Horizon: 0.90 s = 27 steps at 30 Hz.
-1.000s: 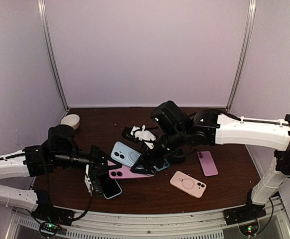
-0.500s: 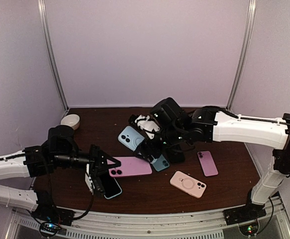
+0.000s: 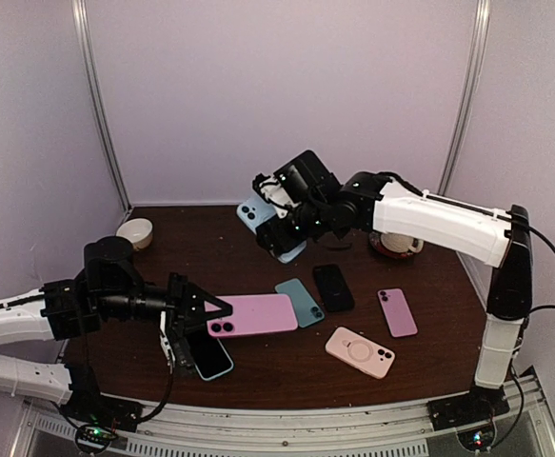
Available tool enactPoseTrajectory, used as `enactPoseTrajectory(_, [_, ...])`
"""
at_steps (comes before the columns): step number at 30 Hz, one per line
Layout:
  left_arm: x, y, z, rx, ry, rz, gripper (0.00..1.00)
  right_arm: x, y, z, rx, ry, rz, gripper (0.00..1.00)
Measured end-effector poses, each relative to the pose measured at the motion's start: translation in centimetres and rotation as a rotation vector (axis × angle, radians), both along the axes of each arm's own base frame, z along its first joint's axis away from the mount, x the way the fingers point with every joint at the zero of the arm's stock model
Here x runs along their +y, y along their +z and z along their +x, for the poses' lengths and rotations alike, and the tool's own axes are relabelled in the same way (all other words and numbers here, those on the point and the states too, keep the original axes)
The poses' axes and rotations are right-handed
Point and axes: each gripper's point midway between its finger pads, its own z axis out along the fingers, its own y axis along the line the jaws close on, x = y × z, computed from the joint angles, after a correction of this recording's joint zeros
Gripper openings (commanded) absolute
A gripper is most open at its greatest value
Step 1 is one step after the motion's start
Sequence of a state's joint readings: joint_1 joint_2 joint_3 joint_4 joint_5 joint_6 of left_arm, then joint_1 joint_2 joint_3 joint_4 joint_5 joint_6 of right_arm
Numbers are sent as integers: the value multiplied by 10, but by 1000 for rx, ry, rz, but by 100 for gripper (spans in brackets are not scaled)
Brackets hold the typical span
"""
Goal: Take the phone out of the phone case
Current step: Remove the phone case from the phone, then place the phone case at the center of the board.
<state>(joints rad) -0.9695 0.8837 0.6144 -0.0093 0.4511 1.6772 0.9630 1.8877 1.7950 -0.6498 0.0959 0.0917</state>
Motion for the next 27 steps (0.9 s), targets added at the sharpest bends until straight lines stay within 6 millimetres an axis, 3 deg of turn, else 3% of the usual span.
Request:
enactPoseTrajectory(5, [1, -8, -1, 16, -5, 32, 0, 7, 12, 18, -12, -33, 40, 81])
enactPoseTrajectory(8, [2, -18, -3, 42, -15, 68, 0, 18, 2, 25, 4, -49, 46, 81])
enactPoseTrajectory(11, [3, -23, -6, 60, -25, 90, 0, 28, -21, 33, 43, -73, 42, 80])
enactPoseTrajectory(19, [4, -25, -9, 74, -35, 105, 0, 47, -105, 41, 212, -171, 5, 80])
enactPoseTrajectory(27, [4, -26, -9, 76, -37, 108, 0, 55, -151, 34, 335, -229, 6, 81])
